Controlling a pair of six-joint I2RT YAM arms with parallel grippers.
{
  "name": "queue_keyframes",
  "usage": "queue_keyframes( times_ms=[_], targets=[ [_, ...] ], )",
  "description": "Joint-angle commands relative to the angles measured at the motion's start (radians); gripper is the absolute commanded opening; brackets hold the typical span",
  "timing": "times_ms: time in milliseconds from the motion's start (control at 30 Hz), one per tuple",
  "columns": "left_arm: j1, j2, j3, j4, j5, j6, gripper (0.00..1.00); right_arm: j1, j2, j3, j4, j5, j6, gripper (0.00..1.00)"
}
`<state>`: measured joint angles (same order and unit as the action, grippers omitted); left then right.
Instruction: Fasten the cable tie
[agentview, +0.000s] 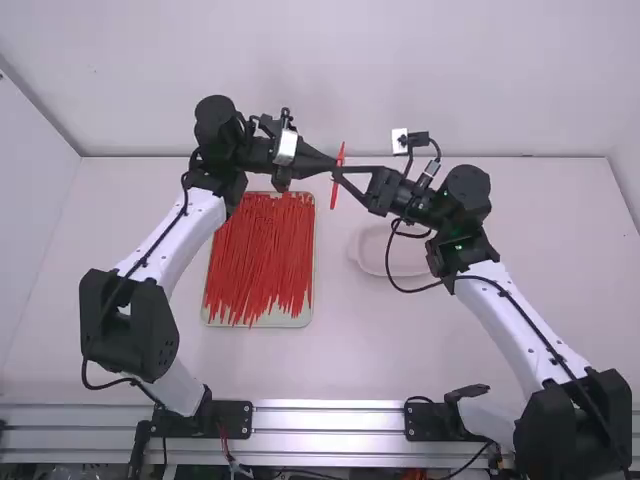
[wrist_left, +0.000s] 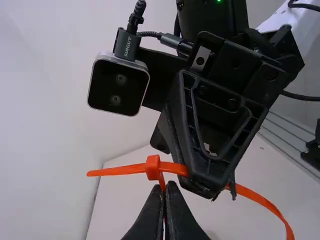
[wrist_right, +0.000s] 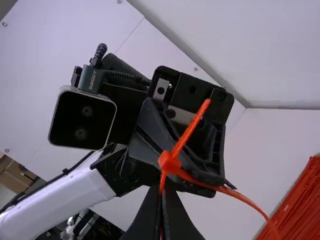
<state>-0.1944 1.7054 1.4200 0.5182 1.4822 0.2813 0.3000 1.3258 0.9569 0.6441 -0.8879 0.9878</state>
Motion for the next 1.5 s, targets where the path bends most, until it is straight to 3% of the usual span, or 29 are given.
queue_keyframes(
  times_ms=[0, 533, 667, 900, 1467],
  targets=[
    [-0.027, -0.002, -0.008, -0.005, 0.084, 0.003, 0.01, -0.019, -0.003, -0.002, 0.008, 0.087, -0.008, 0.00],
    [-0.033, -0.002, -0.008, -0.016, 0.084, 0.000, 0.02, -0.031, -0.003, -0.002, 0.009, 0.130, -0.008, 0.00],
    [-0.028, -0.002, -0.008, -0.005, 0.084, 0.008, 0.02, -0.032, -0.003, -0.002, 0.014, 0.125, -0.008, 0.10],
    [-0.016, -0.002, -0.008, -0.002, 0.082, 0.004, 0.02, -0.046, -0.003, -0.002, 0.004, 0.032, -0.007, 0.41],
    [-0.031, -0.002, -0.008, -0.009, 0.084, -0.024, 0.02, -0.077, -0.003, -0.002, 0.008, -0.047, 0.011, 0.48]
  ],
)
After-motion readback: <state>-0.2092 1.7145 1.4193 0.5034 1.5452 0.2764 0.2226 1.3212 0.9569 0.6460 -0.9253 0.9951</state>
